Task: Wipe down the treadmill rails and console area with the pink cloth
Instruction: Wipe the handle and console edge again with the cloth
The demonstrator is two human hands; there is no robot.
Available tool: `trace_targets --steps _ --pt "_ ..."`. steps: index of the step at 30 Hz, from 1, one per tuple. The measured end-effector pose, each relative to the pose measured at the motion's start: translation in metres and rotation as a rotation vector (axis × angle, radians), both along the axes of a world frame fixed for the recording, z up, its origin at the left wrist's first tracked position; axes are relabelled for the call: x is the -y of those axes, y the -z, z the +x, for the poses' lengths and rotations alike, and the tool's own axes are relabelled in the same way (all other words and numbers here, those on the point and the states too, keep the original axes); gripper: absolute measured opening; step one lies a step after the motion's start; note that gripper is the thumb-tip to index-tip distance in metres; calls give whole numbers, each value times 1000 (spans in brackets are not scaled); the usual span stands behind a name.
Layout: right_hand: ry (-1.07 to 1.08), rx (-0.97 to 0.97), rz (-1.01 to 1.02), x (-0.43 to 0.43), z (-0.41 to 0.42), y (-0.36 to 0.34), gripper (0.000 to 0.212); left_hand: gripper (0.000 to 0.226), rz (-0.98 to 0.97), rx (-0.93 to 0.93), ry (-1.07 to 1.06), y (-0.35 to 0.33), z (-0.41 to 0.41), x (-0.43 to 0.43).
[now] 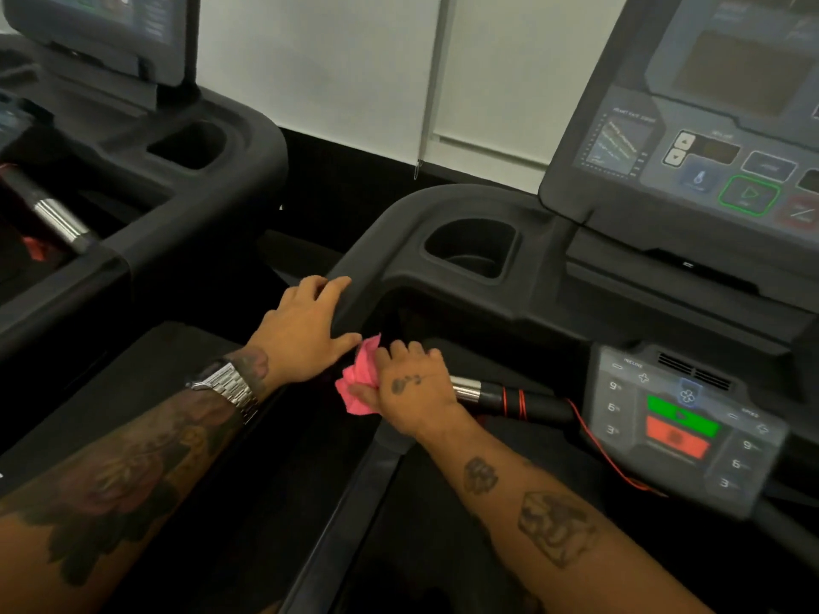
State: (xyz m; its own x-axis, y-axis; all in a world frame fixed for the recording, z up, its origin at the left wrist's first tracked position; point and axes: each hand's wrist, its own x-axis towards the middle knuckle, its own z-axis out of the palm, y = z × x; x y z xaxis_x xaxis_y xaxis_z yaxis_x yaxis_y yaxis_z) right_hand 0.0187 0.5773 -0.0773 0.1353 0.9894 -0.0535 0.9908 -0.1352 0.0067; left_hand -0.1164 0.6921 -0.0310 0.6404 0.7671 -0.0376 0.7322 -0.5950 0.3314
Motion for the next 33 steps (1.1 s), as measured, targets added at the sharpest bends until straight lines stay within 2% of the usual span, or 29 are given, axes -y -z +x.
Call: trace_targets --steps 4,8,9,11,12,13,15,17,19,21,24,25,28,33 --pt "4 40 116 27 32 6 64 85 -46 -25 -14 19 -15 -7" --pt "208 77 160 88 86 -2 64 83 -47 -14 -27 21 -19 -8" --pt "240 82 173 99 97 -6 60 82 -27 -12 -26 21 -18 -6" --pt "259 154 115 104 103 -9 34 80 -5 -13 -31 21 -19 -5" --pt "264 208 67 99 99 -10 27 80 0 -14 -34 20 -18 -5" --pt "242 282 11 90 93 -6 34 79 4 -18 -38 21 -18 -4" --pt "233 288 -36 71 73 -8 49 78 17 -21 -38 21 -16 -3" --pt "200 260 -32 48 49 -6 76 76 24 -17 -41 21 -16 -3" --pt "216 170 -13 21 23 0 88 75 29 -8 -40 21 -15 -3" --pt "221 105 21 -7 -4 6 84 76 17 -3 -36 20 -17 -5" --pt "97 36 56 -28 -20 10 50 75 12 13 -35 19 -20 -5" --pt "62 0 57 -29 -16 10 46 75 8 17 -37 20 -20 -6" --pt "36 -61 76 -11 7 11 50 75 -17 35 -48 21 -21 -8" --pt "188 -21 130 47 51 0 59 75 -29 41 -36 23 -21 -8"
